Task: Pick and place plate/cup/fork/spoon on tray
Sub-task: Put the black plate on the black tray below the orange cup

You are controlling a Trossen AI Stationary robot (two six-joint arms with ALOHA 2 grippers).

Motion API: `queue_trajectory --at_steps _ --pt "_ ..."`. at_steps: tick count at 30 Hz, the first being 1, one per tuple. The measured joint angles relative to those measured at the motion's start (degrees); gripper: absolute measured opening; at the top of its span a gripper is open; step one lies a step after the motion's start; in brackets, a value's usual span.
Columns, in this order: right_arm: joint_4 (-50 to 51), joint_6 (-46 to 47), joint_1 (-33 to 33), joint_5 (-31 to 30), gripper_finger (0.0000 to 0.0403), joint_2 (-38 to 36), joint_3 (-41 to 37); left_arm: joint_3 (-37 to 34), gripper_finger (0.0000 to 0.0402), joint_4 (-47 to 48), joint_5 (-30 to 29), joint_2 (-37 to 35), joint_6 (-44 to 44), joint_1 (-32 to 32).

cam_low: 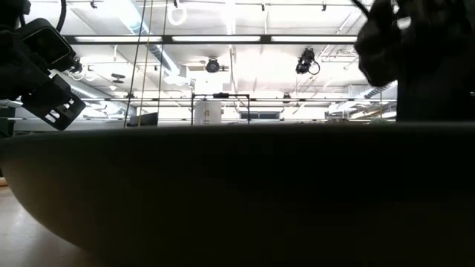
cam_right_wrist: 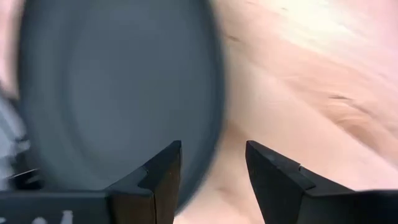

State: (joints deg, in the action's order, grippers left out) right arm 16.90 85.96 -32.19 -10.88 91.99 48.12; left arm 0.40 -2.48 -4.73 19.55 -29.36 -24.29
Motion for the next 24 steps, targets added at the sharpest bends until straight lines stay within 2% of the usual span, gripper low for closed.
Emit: queue_trajectory --at_steps 9,24 --pt "-2.9 -0.6 0.7 0.3 0.0177 4.7 0.7 0.0 0.0142 0.0 -0.1 0.0 0.0 0.0" --pt "-3.3 1.0 0.9 2.0 0.0075 6.2 0.7 0.0 0.0142 -0.1 -0.2 0.0 0.0 0.0"
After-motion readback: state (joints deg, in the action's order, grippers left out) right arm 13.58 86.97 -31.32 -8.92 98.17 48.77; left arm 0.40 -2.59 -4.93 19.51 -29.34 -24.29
